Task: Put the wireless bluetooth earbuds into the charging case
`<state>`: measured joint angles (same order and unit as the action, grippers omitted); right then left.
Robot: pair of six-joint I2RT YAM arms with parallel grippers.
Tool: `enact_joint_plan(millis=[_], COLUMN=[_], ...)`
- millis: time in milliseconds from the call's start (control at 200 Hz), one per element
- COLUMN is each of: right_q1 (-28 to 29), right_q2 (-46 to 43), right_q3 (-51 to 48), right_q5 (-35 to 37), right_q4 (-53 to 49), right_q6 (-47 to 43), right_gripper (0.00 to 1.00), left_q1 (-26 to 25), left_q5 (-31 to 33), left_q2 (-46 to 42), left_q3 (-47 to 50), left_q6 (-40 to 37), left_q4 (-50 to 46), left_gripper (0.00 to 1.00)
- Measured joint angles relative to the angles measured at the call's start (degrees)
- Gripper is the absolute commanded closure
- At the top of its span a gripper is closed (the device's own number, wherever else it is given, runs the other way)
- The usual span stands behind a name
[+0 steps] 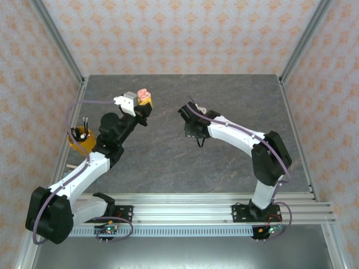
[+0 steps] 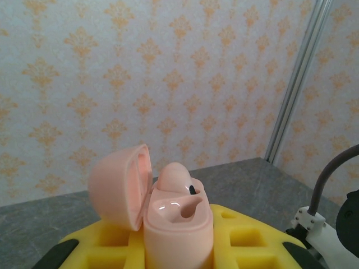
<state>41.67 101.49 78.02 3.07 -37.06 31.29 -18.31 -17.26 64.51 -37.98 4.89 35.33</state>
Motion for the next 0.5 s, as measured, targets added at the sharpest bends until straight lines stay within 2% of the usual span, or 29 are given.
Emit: enact_joint_plan(millis=[500], right_q1=[-0.1], right_q2=[0.5], right_q3=[-9.8], right_q5=[-5.1], right_q4=[6.8], right_q6=[-1.6], right_gripper=[0.86], left_q1=[-1.6], left_q5=[0.0], left_q2=[3.8], left_q3=[-2.9], left_q6=[-0.4], left_q4=[0.2], left_gripper=[1.0])
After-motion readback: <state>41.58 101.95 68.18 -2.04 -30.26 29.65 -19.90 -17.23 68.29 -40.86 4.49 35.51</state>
